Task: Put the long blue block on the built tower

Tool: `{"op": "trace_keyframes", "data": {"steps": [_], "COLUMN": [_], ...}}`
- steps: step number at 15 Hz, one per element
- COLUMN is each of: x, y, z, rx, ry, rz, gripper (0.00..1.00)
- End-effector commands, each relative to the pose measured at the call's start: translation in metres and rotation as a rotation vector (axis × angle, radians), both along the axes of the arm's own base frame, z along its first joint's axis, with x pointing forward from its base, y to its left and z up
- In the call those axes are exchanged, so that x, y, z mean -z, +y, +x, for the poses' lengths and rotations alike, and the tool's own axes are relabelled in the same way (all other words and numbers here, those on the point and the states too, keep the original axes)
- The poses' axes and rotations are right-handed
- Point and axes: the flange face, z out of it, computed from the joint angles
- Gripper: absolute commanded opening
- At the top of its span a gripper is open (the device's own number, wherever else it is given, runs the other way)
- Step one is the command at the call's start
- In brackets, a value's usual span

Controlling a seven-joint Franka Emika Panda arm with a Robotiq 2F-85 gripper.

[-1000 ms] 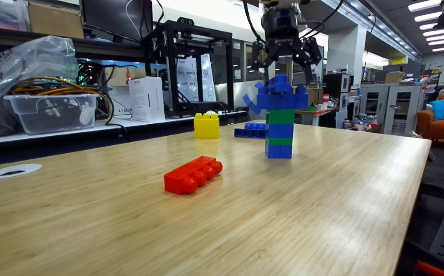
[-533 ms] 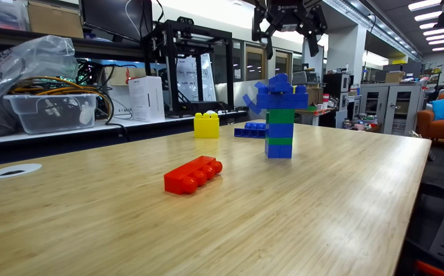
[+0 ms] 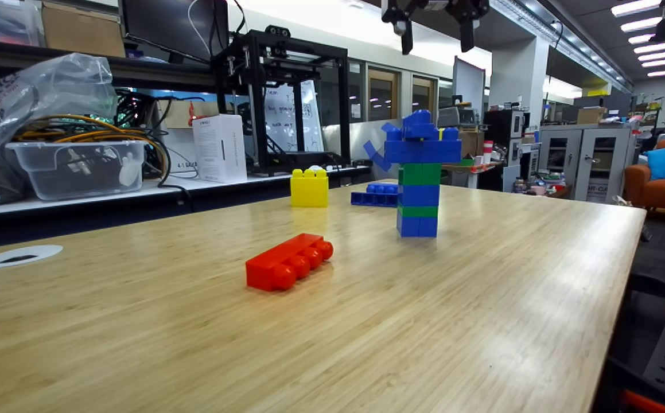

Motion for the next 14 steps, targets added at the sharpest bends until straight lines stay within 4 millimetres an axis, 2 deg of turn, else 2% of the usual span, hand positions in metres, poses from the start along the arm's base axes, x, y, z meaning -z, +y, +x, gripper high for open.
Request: {"op": "trace_keyframes", "data": {"steps": [1, 4, 5, 7, 14], "x": [0.006, 0.02, 0.026, 0.037, 0.061], "y": [-0.013, -0.023, -0.026, -0.029, -0.033], "z": [0.012, 0.027, 0.03, 0.035, 0.037], "rx": [-0.049, -0.051, -0.052, -0.052, -0.046], "ry": [-0.125, -0.202, -0.214, -0.227, -0.241], "rz": [-0.027, -0.025, -0.021, -0.013, -0.004], "gripper": [1.0, 0.99, 0.74, 0.71, 0.23]}}
